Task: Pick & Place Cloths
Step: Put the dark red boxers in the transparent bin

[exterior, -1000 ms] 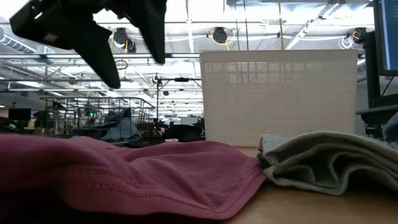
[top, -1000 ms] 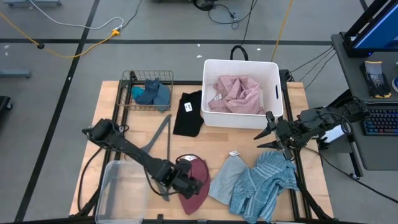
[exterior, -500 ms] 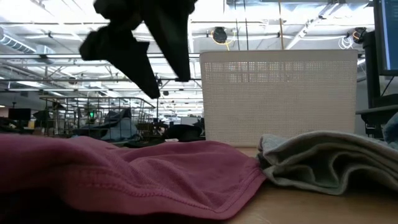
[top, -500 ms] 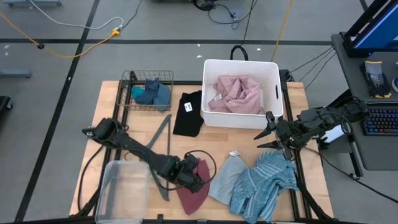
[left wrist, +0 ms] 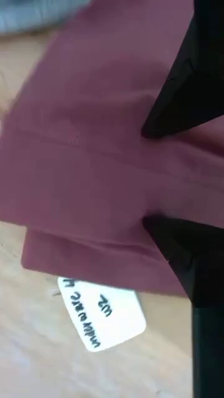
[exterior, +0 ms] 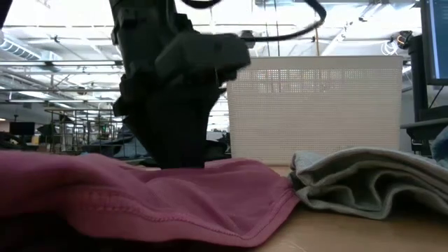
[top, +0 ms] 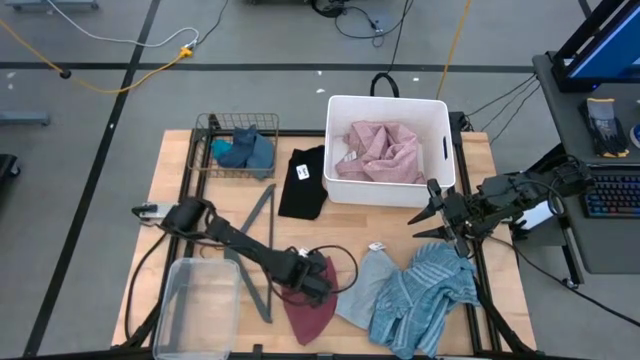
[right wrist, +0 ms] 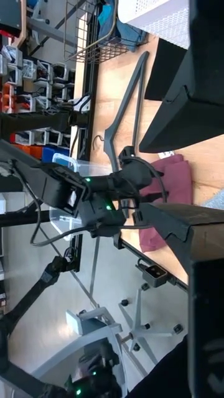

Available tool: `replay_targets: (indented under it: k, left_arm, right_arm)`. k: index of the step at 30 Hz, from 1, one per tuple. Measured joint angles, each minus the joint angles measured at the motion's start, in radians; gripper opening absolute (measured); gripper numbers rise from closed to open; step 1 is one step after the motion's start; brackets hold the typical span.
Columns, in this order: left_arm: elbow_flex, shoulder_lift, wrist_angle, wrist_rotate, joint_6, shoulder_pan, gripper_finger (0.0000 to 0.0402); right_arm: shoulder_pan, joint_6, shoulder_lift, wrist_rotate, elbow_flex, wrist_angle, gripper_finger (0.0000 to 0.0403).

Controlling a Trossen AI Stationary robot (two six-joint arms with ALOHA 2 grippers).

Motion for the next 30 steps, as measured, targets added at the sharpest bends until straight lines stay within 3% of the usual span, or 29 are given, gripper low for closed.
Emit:
replay_targets:
  k: [6, 9, 18, 24, 30]
  left_arm:
    - [0.006, 0.050, -0.003, 0.016, 0.061, 0.000, 0.0226]
    - [0.005, 0.052, -0.007, 0.021, 0.068, 0.000, 0.0205]
    - [0.005, 0.034, 0.003, 0.051, 0.064, 0.022, 0.0020]
    - [0.002, 0.001, 0.000, 0.082, 0.049, 0.045, 0.0009]
    - [-0.001, -0.113, -0.013, 0.083, 0.049, 0.071, 0.0004]
  right_arm:
    - [0.000, 0.000, 0.000, 0.001, 0.000, 0.001, 0.0132]
    - [0.000, 0.000, 0.000, 0.001, 0.000, 0.002, 0.0132]
    - [0.000, 0.000, 0.000, 0.002, 0.000, 0.002, 0.0132]
    - [0.000, 0.000, 0.000, 0.002, 0.000, 0.002, 0.0132]
    - [0.000, 0.000, 0.000, 0.002, 0.000, 0.002, 0.0132]
